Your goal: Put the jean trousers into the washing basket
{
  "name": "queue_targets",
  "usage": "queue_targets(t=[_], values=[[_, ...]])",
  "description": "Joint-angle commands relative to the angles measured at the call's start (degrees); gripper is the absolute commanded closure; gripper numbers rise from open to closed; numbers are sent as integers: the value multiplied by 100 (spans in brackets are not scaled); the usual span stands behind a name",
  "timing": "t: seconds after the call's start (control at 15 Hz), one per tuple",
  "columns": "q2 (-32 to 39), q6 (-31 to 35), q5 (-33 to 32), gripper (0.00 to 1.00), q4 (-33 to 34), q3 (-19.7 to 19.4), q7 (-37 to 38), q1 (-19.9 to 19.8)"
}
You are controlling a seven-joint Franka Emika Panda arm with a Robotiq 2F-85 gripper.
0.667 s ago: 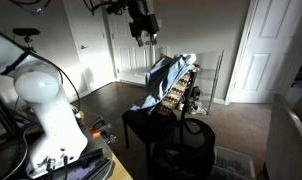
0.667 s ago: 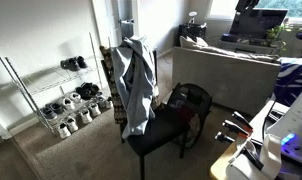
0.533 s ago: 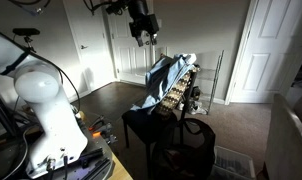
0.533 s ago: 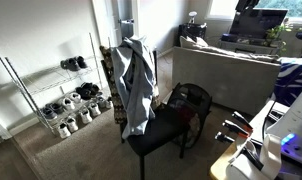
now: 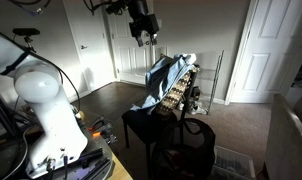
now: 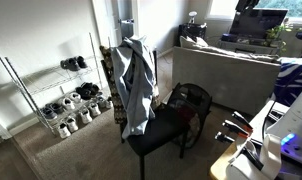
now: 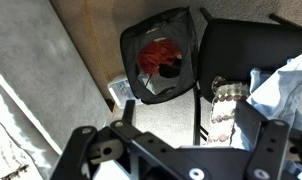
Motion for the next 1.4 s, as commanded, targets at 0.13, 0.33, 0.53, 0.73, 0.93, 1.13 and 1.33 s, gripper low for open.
queue_targets(t=[0.13, 0.33, 0.53, 0.73, 0.93, 1.13, 1.33], values=[[114, -9, 56, 0, 139, 134, 118, 149], [256, 74, 13, 0, 304, 349, 225, 292], [585, 173, -23, 0, 630, 569, 366, 432], [1196, 393, -145, 0, 1098, 796, 544, 478], [1927, 621, -298, 0, 1617, 972, 732, 446], [2639, 764, -557, 0, 2131, 1049, 967, 444], [3215, 755, -664, 0, 2593, 1013, 1087, 500]])
